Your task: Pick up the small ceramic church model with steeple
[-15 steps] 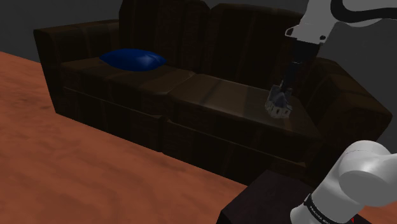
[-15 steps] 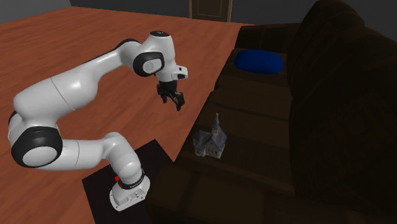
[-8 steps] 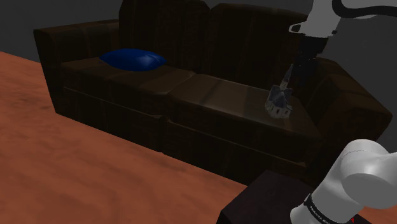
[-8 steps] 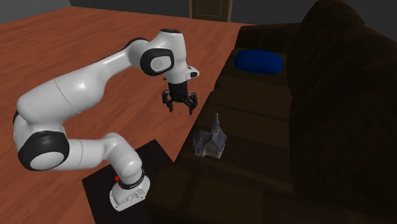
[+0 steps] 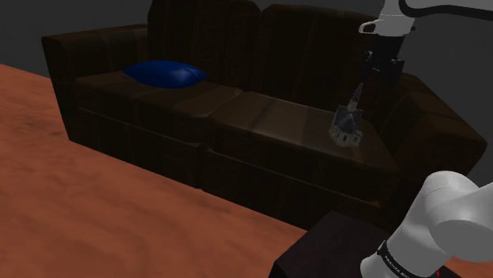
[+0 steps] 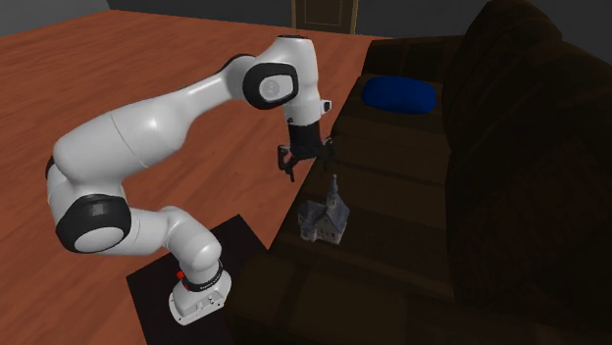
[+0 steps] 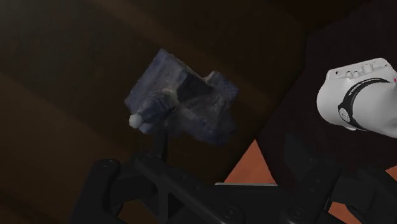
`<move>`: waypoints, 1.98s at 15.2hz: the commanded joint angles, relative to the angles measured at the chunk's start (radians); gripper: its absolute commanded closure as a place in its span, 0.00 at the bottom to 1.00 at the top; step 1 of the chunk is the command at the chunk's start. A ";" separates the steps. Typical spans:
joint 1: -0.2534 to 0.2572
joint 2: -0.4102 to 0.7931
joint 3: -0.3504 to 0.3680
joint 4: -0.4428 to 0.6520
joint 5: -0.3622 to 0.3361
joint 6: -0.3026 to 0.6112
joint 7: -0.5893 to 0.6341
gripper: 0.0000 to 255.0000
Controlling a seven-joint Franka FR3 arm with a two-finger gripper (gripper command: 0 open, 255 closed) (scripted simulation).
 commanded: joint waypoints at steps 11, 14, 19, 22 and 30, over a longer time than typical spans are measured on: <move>0.080 0.117 -0.126 0.069 -0.095 0.112 -0.366 0.00; 0.078 0.109 -0.128 0.042 -0.099 0.130 -0.358 0.00; 0.079 0.110 -0.128 0.045 -0.098 0.128 -0.359 1.00; 0.078 0.110 -0.128 0.045 -0.098 0.128 -0.359 1.00; 0.085 0.140 -0.121 0.146 -0.085 0.061 -0.388 1.00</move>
